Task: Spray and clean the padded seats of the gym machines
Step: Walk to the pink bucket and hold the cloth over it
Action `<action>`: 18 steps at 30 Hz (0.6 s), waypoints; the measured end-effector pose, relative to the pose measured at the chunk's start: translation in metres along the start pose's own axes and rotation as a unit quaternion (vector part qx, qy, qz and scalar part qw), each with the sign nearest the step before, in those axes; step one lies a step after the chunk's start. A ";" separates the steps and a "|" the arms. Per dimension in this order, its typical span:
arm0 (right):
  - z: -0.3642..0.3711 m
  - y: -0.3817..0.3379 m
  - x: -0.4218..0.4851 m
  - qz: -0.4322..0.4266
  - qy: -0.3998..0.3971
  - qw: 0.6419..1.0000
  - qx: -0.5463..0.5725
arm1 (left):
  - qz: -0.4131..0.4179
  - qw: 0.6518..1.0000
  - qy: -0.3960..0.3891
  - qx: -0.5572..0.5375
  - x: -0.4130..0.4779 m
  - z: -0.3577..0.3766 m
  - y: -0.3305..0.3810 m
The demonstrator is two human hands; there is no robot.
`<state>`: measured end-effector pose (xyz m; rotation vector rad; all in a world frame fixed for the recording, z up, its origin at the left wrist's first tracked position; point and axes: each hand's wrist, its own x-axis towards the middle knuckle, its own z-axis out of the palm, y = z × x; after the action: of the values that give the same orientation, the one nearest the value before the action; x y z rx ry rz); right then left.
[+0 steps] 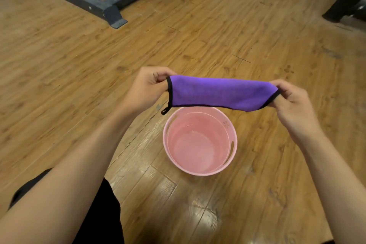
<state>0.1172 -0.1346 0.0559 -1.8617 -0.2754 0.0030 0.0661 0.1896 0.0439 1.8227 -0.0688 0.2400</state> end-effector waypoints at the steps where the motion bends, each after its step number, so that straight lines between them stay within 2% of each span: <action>1: -0.002 0.000 0.000 0.018 -0.013 1.000 0.009 | -0.009 1.000 -0.008 -0.008 0.000 -0.002 0.002; 4: -0.007 0.000 0.001 0.099 -0.065 0.990 0.079 | -0.040 0.998 -0.032 -0.034 -0.001 -0.008 0.005; 8: -0.008 -0.004 0.005 0.110 -0.055 0.973 0.197 | -0.047 0.991 -0.068 -0.108 -0.003 -0.017 0.004; 14: -0.004 -0.005 0.006 0.142 -0.046 0.965 0.215 | -0.076 0.979 -0.119 -0.148 -0.003 -0.012 0.007; 18: 0.009 -0.012 0.000 0.107 -0.054 0.986 0.112 | -0.110 0.983 -0.096 -0.111 -0.007 0.005 0.008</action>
<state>0.1140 -0.1227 0.0648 -1.6603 -0.1424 0.2727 0.0591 0.1824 0.0487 1.6105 -0.0272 -0.0988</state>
